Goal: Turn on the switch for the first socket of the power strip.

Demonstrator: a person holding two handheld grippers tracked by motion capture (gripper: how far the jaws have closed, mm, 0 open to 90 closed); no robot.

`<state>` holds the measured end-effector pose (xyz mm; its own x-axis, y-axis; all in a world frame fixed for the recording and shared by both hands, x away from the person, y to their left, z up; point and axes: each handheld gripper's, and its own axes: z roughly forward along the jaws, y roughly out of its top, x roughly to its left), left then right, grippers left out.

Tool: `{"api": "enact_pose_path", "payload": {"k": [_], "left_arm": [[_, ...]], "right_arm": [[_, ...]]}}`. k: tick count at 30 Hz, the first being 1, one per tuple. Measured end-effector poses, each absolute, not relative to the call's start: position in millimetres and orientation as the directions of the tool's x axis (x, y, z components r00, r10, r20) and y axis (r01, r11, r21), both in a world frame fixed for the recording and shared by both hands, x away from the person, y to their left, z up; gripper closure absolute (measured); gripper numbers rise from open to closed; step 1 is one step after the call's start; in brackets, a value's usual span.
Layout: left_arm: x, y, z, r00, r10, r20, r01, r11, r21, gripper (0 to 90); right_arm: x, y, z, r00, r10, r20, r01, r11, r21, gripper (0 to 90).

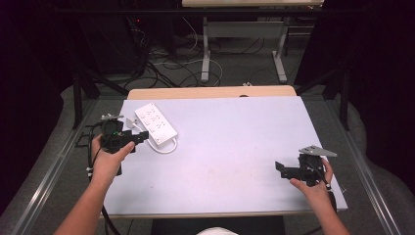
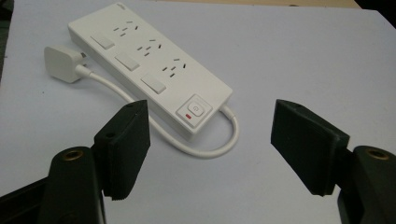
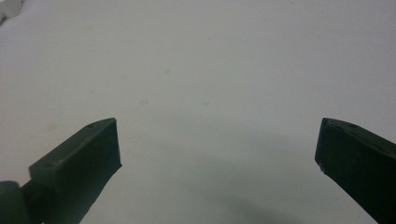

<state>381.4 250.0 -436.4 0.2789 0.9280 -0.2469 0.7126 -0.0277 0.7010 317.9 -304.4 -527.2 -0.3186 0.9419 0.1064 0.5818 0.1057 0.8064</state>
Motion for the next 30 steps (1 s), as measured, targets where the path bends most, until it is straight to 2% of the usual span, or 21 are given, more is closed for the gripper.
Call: {"api": "enact_pose_path", "payload": {"k": [18,30], "left_arm": [[411.8,251.9,-417.5,0.181,0.926,-0.33,0.755,0.084,0.65,31.6],[431.4,249.4,-416.3,0.142,0.93,-0.34,0.782,0.105,0.614,41.0]], "right_arm": [[318.6,-305.1,-528.2,-0.317,0.942,0.11,0.584,0.103,0.806,0.0],[319.0,-304.7,-529.1,-0.318,0.942,0.111,0.588,0.103,0.802,0.0]]}}
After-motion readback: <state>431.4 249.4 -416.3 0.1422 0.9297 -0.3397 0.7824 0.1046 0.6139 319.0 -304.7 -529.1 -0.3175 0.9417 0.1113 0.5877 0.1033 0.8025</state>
